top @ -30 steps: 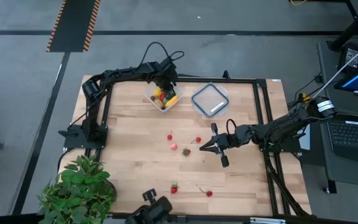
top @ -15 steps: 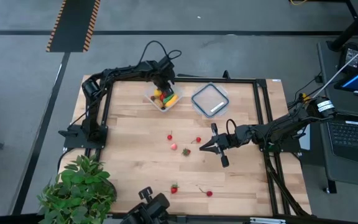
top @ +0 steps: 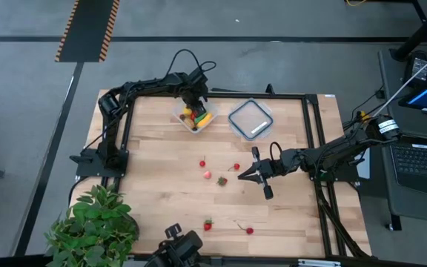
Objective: Pick and placing Produce into tupperware
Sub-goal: Put the eggplant into the transparent container, then put the top right cherry into the transparent container
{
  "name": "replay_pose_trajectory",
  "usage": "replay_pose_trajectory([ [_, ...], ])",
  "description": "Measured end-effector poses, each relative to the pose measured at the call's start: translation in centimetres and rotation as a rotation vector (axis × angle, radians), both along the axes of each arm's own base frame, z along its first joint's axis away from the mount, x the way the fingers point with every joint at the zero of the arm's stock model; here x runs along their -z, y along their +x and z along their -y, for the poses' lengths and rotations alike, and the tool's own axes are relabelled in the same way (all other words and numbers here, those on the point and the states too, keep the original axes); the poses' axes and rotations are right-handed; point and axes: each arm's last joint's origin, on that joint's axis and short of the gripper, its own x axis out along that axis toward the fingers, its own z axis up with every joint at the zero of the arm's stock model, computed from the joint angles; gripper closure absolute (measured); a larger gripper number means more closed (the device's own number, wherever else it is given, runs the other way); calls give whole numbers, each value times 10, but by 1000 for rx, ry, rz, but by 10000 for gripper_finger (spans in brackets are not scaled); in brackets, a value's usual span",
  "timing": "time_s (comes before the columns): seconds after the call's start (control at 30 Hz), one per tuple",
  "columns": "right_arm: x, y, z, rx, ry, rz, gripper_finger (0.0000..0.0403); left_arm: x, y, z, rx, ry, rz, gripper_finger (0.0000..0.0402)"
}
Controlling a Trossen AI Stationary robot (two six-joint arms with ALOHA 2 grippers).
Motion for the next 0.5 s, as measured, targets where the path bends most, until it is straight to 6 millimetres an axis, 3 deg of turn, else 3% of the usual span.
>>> replay_pose_trajectory([
  [0.33,0,0,0,0,0,0,380,1,-1,0,-10,17,-21,239],
  [0.5,0,0,0,-1,-4,1,380,-13,-6,3,1,36,-57,245],
])
